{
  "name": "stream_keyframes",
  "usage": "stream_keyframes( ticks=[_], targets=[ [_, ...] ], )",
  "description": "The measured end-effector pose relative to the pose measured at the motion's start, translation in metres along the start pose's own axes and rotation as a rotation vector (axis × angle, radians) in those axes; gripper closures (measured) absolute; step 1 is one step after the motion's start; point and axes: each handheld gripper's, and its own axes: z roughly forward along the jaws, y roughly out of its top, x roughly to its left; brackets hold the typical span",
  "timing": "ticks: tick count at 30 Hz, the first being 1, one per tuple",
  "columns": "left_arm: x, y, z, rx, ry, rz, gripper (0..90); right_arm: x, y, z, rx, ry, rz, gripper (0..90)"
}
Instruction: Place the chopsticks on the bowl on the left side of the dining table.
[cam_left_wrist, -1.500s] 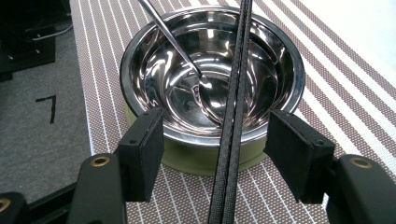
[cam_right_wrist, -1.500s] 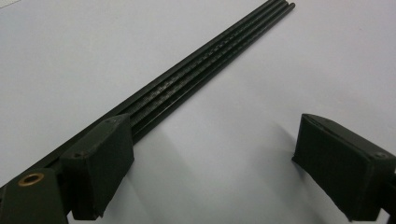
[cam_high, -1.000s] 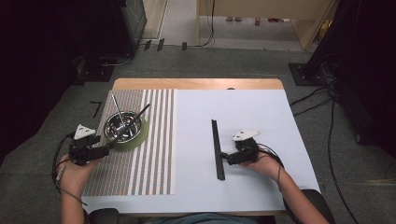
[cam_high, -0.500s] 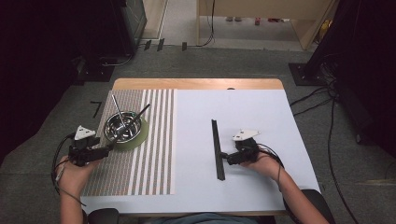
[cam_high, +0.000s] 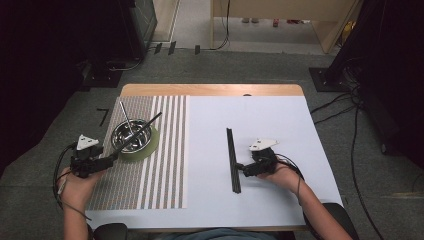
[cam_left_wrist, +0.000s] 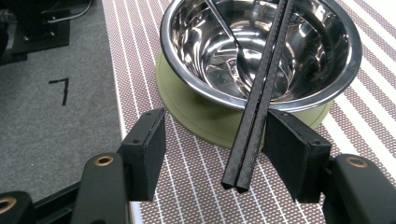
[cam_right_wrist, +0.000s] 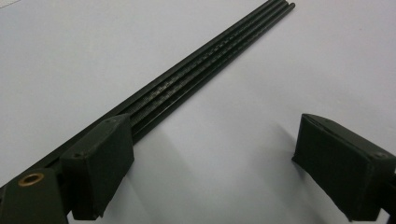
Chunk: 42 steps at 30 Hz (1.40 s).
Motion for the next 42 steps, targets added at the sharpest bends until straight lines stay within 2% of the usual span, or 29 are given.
stream_keyframes(
  ticks=[5,10,18,34,38,42],
  targets=[
    [0.003,0.0,0.0,0.003,0.003,-0.007,41.9,0.0,0.0,0.0,0.002,0.0,0.003,11.4],
    [0.007,0.0,0.001,-0.009,0.025,-0.028,43.0,0.0,0.0,0.0,0.002,0.0,0.003,11.4],
    [0.013,0.0,0.004,-0.016,0.028,-0.047,47.3,0.0,0.0,0.0,0.002,0.0,0.003,11.4],
    [0.019,0.008,0.011,-0.045,0.049,-0.03,47.6,0.0,0.0,0.0,0.002,0.0,0.003,11.4],
    [0.02,0.009,0.012,-0.07,0.055,-0.037,48.7,0.0,0.0,0.0,0.002,0.0,0.003,11.4],
    [0.02,0.009,0.014,-0.061,0.052,-0.032,49.2,0.0,0.0,0.0,0.002,0.0,0.003,11.4]
  ],
)
